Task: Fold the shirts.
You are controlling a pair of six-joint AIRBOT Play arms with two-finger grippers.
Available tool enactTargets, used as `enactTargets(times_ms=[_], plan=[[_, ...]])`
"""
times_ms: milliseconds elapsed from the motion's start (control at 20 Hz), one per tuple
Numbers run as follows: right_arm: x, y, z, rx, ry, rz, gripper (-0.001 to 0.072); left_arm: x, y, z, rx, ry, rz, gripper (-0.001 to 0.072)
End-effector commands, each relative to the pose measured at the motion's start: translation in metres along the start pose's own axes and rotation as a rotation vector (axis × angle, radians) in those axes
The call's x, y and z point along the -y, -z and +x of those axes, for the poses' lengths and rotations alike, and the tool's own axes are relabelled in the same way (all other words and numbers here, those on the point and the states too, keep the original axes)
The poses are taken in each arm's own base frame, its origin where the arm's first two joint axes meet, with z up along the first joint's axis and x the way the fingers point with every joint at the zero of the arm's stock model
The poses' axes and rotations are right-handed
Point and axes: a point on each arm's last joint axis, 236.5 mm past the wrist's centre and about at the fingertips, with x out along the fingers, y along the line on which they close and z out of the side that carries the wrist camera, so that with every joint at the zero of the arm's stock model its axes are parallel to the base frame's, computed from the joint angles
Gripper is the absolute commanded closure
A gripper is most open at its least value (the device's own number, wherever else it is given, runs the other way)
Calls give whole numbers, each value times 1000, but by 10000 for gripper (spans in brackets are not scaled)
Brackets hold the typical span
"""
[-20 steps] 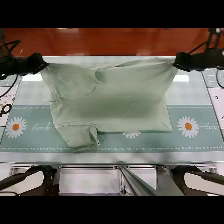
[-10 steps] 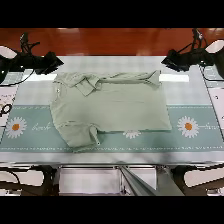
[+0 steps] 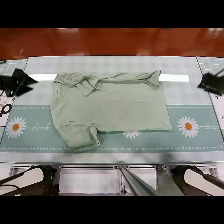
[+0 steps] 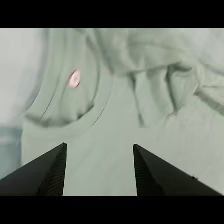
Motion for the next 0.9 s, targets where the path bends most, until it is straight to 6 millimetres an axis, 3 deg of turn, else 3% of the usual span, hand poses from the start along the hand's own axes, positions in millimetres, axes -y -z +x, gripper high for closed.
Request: enactTargets(times_ms=[0, 150, 300, 450, 550, 700, 850], plan=[[10, 82, 29, -16, -33, 92, 301, -26, 74, 13, -11, 33, -126, 200], [-33, 128, 43, -73, -232, 151, 300, -14, 117, 29, -46, 153, -178, 200], [-61, 139, 39, -105, -362, 154, 300, -14, 134, 32, -110, 172, -185, 200], [-68, 142, 36, -117, -392, 132, 302, -25, 132, 26, -110, 180, -234, 200], [-68, 144, 36, -124, -395, 120, 302, -43, 134, 19, -118, 158, -265, 200], [-70, 147, 35, -134, -403, 109, 303, -80, 166, 21, -253, 34, -316, 200], [-77, 148, 31, -143, -434, 117, 304, -79, 174, 37, -303, 27, -311, 200]])
